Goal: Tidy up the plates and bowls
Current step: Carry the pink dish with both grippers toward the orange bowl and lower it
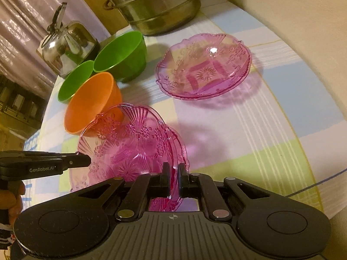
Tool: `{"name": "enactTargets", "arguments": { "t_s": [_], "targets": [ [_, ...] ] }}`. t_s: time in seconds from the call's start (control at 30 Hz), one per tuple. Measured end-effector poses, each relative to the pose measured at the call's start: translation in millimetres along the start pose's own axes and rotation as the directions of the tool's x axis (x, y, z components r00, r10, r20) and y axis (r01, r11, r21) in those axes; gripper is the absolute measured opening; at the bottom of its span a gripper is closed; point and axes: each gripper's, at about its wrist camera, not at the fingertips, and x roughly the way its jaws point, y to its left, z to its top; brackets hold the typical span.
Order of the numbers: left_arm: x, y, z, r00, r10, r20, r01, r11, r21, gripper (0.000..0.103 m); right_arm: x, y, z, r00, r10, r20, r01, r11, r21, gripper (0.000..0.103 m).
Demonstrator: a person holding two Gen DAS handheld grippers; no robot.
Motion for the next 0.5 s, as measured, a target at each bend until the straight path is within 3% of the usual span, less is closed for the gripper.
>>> {"name": "enactTargets", "arguments": {
  "t_s": [0.5],
  "targets": [
    [16.9, 5.0, -0.5, 1.0, 0.01, -0.008, -0.01, 1.0, -0.016, 0.014, 16.0, 2.0, -0.3, 0.999, -0.021, -0.026, 0.021, 1.0, -0.01, 0.007]
  ]
}}
